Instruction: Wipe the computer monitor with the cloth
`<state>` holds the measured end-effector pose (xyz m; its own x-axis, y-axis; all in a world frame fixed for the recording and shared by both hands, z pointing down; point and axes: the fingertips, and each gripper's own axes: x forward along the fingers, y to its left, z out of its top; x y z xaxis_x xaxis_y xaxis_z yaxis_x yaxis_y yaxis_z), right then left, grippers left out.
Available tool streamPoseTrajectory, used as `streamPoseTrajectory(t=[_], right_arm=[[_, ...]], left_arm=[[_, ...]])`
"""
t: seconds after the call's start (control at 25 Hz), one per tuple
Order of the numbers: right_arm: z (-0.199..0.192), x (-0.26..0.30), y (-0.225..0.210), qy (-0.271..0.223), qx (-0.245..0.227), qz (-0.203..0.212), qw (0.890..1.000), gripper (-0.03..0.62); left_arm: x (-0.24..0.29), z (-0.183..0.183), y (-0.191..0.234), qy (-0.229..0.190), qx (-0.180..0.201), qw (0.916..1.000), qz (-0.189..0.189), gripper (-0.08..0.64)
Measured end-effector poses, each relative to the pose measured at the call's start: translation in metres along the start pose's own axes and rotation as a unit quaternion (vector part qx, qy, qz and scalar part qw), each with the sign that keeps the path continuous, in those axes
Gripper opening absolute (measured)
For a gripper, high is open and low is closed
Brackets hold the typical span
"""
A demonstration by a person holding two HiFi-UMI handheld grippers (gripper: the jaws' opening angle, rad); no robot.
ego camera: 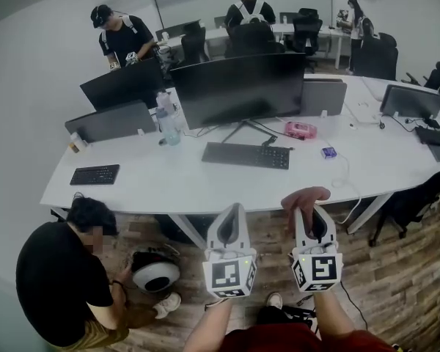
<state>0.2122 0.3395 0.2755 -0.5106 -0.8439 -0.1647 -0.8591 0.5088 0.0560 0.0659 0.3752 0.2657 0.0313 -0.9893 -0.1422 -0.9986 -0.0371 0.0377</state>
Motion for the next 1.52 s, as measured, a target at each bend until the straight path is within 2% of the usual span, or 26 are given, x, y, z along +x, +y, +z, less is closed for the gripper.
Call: streamPoseTrajectory(t=[0.32,0.6,1.04,1.52], right_arm=[[-0.012,0.058,-0.070,0.000,0.000,0.001,1.000,0.077],[-0.022,0.090,-0.108,-0.001,0.007,-0.001,1.000,0.077],[-0.045,0.149,-0.120,0.006,0.000,-0.005,1.000,0.077],[-0.059,0.260,-0.105,0.012,-0.013,-0.019,1.000,0.077]], left_arm=[[0.088,-0.009,-0.026,-0.001,0.008,1.0000,0.000,0.023],[0.131,-0.017,-0.038,0.004,0.014,0.9999,0.005,0.023],[0.190,-0.039,-0.017,0.006,0.010,0.9999,-0.001,0.023],[0.282,-0.046,0.059,0.000,-0.001,0.9999,-0.013,0.023]])
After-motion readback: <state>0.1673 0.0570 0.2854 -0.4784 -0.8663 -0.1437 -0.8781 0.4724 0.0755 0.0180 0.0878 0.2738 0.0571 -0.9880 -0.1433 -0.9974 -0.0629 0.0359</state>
